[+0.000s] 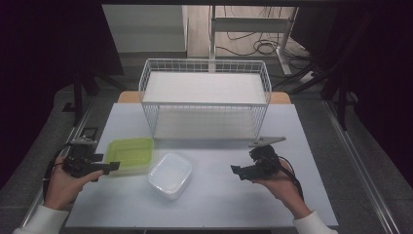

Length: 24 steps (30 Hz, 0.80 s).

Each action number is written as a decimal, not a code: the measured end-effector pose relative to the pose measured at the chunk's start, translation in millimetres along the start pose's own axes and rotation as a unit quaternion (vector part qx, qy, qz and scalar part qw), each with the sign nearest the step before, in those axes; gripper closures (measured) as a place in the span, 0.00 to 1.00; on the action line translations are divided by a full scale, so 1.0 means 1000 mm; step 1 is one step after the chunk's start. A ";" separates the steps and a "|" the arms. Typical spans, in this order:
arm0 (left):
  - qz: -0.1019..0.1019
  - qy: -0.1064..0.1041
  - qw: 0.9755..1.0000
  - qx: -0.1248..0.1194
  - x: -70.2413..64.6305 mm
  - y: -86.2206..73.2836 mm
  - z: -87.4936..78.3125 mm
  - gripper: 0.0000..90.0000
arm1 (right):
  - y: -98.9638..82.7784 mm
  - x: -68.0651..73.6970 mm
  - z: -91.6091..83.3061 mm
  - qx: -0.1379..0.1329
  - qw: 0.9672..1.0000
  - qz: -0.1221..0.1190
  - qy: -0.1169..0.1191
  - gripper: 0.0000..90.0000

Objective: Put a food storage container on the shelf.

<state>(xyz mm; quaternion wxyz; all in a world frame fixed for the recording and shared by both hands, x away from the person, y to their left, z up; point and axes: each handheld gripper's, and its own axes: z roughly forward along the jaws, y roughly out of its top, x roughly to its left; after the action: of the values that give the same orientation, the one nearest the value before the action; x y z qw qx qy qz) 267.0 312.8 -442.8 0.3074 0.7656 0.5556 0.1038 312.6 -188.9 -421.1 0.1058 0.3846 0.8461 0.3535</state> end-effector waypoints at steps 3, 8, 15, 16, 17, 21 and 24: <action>-0.017 0.004 1.000 -0.002 0.012 0.004 -0.003 0.26 | 0.024 0.010 0.007 0.000 1.000 0.008 0.018 0.15; -0.037 0.008 0.999 -0.001 0.025 0.009 -0.004 0.25 | 0.049 0.027 0.023 0.008 0.999 0.008 0.045 0.17; -0.080 0.020 0.996 0.016 0.050 0.024 0.005 0.25 | 0.078 0.048 0.055 0.025 0.998 0.009 0.063 0.18; -0.084 0.019 0.996 0.017 0.053 0.025 0.005 0.25 | 0.082 0.051 0.060 0.027 0.998 0.007 0.063 0.18; -0.093 0.017 0.995 0.019 0.057 0.027 0.006 0.25 | 0.089 0.056 0.068 0.029 0.997 0.008 0.066 0.18; -0.099 0.011 0.995 0.029 0.062 0.029 0.012 0.25 | 0.103 0.069 0.083 0.038 0.996 0.012 0.075 0.19; -0.111 0.006 0.993 0.039 0.066 0.029 0.021 0.26 | 0.107 0.075 0.090 0.039 0.996 0.014 0.081 0.19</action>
<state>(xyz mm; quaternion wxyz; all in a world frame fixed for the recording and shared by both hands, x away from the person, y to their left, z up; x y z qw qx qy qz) 324.5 360.4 -454.4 0.2834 0.7097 0.6429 0.0519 363.9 -39.5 -406.7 0.0165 0.3702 0.8596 0.3518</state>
